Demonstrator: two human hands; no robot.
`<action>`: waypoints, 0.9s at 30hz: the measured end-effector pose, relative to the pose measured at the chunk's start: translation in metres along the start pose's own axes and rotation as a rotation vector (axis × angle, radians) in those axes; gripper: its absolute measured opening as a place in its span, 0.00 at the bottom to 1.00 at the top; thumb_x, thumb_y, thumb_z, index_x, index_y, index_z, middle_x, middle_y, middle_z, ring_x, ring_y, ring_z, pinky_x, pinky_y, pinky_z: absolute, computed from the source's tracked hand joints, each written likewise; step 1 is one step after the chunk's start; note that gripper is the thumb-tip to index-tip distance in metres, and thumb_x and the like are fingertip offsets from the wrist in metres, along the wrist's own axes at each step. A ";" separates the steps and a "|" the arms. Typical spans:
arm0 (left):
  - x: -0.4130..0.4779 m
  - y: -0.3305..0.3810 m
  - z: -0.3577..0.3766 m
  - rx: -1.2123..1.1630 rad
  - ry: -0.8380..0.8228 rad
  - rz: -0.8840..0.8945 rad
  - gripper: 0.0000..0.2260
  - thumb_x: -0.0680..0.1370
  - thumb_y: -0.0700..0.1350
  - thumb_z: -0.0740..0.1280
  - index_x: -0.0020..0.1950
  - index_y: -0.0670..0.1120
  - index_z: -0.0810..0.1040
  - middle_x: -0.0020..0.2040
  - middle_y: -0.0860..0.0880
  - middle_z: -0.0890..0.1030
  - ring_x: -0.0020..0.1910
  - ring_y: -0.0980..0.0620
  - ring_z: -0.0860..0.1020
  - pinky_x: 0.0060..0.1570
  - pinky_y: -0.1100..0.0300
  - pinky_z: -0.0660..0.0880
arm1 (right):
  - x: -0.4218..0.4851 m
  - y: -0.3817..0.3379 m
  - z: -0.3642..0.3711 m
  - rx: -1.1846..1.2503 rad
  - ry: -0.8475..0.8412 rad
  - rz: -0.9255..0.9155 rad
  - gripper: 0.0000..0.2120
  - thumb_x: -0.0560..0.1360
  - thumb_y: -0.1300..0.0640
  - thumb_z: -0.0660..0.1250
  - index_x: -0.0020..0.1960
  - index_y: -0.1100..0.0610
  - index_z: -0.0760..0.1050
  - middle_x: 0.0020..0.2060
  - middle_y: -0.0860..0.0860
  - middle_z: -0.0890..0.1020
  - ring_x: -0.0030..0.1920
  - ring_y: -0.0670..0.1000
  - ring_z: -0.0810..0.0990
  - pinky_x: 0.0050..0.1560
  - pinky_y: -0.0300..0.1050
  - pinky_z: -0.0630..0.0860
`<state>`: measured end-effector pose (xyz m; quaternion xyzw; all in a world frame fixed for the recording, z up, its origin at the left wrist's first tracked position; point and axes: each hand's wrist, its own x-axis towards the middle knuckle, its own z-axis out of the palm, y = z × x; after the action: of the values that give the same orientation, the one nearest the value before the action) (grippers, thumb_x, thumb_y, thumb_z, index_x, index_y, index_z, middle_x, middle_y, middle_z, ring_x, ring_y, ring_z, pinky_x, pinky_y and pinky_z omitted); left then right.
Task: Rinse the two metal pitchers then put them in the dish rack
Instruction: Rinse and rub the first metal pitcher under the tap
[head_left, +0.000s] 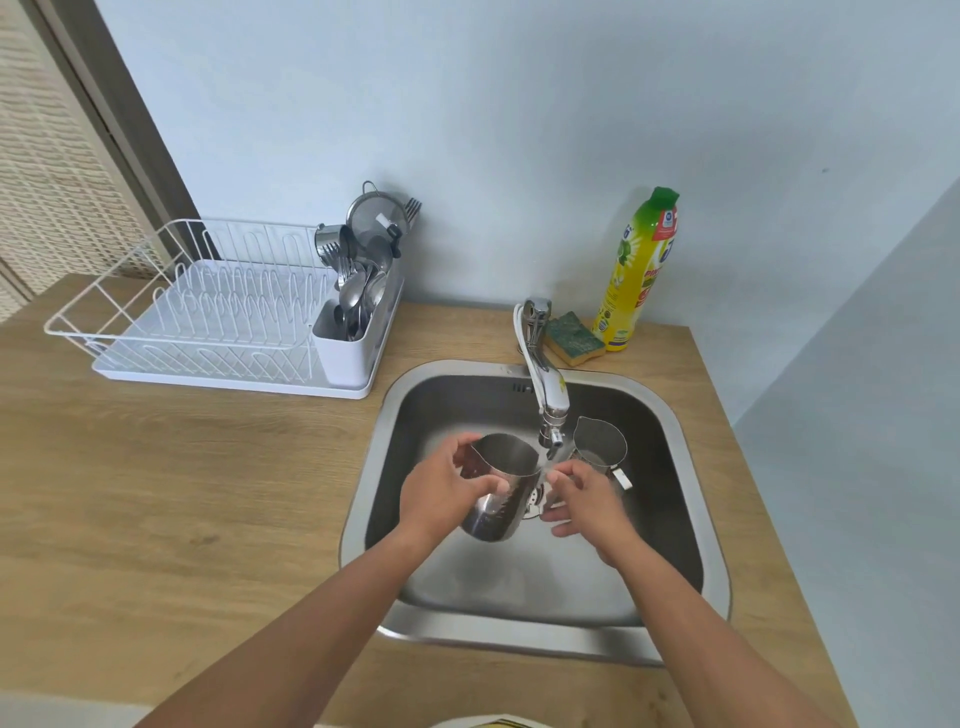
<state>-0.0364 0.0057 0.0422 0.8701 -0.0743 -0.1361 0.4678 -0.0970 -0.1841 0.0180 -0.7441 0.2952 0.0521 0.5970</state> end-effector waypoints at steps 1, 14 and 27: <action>0.000 -0.003 0.002 -0.013 -0.008 -0.012 0.25 0.64 0.54 0.80 0.58 0.59 0.77 0.48 0.63 0.81 0.49 0.64 0.79 0.50 0.67 0.71 | -0.002 0.001 -0.001 -0.026 -0.004 0.009 0.05 0.81 0.55 0.62 0.49 0.54 0.75 0.40 0.55 0.79 0.36 0.56 0.83 0.34 0.47 0.78; 0.003 -0.010 0.043 -0.386 -0.366 -0.242 0.18 0.73 0.39 0.76 0.59 0.45 0.74 0.48 0.51 0.84 0.42 0.57 0.79 0.40 0.64 0.72 | -0.028 0.002 -0.042 -0.359 0.150 0.012 0.11 0.78 0.44 0.62 0.49 0.51 0.74 0.40 0.50 0.80 0.38 0.56 0.84 0.36 0.48 0.80; 0.023 -0.001 0.057 -0.431 -0.281 -0.100 0.31 0.62 0.34 0.77 0.61 0.50 0.73 0.60 0.50 0.83 0.63 0.53 0.78 0.65 0.51 0.75 | -0.017 0.006 -0.049 -0.134 0.274 -0.096 0.06 0.76 0.54 0.69 0.43 0.55 0.77 0.38 0.54 0.80 0.40 0.55 0.81 0.46 0.60 0.82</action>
<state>-0.0323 -0.0445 0.0077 0.7254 -0.0647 -0.2914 0.6202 -0.1272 -0.2230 0.0339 -0.7958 0.3338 -0.0587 0.5018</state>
